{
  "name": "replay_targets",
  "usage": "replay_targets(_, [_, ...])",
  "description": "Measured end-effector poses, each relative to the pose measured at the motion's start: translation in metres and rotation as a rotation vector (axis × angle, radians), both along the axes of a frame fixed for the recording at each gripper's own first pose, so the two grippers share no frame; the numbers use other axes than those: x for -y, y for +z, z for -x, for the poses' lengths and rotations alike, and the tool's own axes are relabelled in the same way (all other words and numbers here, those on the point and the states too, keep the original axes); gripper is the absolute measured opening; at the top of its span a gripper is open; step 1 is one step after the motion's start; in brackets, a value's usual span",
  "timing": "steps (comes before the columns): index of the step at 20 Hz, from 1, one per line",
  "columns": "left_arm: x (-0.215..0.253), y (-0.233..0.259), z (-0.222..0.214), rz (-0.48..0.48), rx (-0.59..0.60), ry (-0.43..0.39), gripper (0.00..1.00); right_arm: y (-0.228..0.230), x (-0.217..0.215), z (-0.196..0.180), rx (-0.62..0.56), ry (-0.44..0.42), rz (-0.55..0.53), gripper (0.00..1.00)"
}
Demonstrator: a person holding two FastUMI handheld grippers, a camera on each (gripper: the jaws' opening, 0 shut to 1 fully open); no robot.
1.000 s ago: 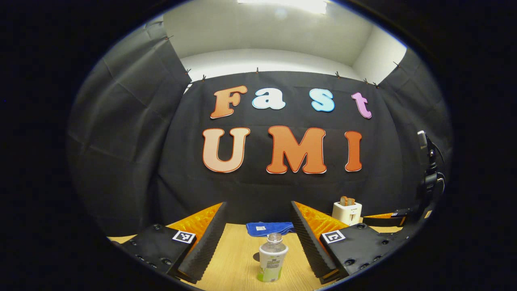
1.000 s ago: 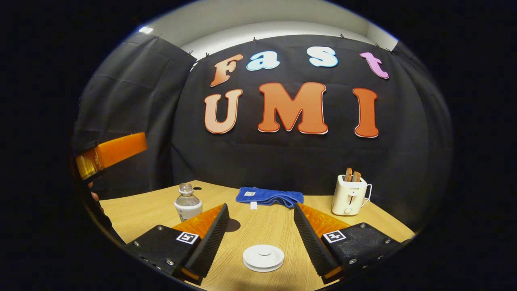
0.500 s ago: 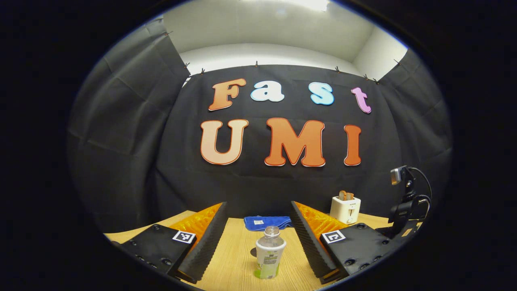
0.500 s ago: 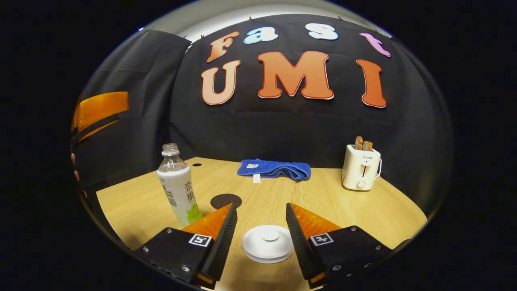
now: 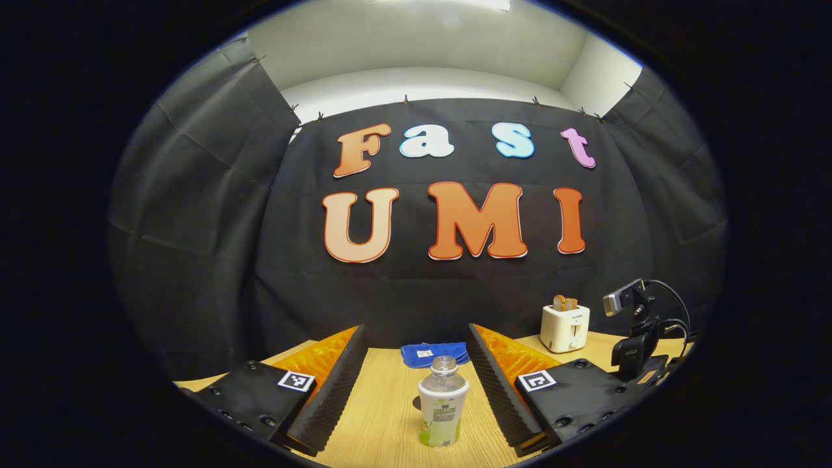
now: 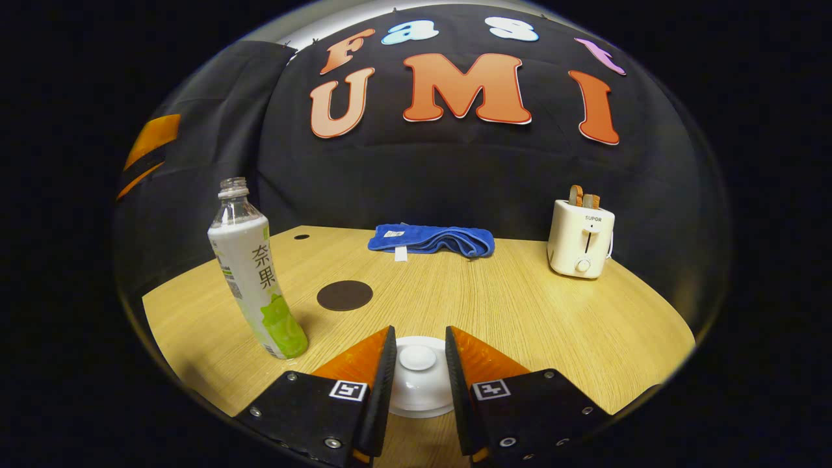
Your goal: Open the teacup lid with one hand, grasp the water bottle and pour water into the teacup with the other hand; after pouring, place the water bottle on the coaster and then close the teacup lid.
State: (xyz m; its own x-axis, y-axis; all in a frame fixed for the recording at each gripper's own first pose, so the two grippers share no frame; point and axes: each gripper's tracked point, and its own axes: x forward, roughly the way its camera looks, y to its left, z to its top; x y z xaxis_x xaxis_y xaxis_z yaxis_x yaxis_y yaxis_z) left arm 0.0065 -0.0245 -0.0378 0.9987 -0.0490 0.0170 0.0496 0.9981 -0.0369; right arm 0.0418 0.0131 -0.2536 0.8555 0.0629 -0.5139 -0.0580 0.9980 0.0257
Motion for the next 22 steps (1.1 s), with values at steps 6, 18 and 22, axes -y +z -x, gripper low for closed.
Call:
replay_targets(6, [0.007, -0.015, -0.003, 0.000, -0.037, -0.022, 0.98, 0.001, 0.001, -0.002, 0.008, 0.017, 0.022, 0.28])
replay_targets(18, [0.026, -0.058, -0.004, 0.005, -0.123, -0.109, 0.98, 0.030, 0.004, -0.005, 0.082, 0.005, -0.032, 0.20])
replay_targets(22, [0.031, -0.093, -0.006, 0.033, -0.207, -0.130, 0.98, 0.051, 0.008, -0.003, 0.121, 0.005, -0.041, 0.20])
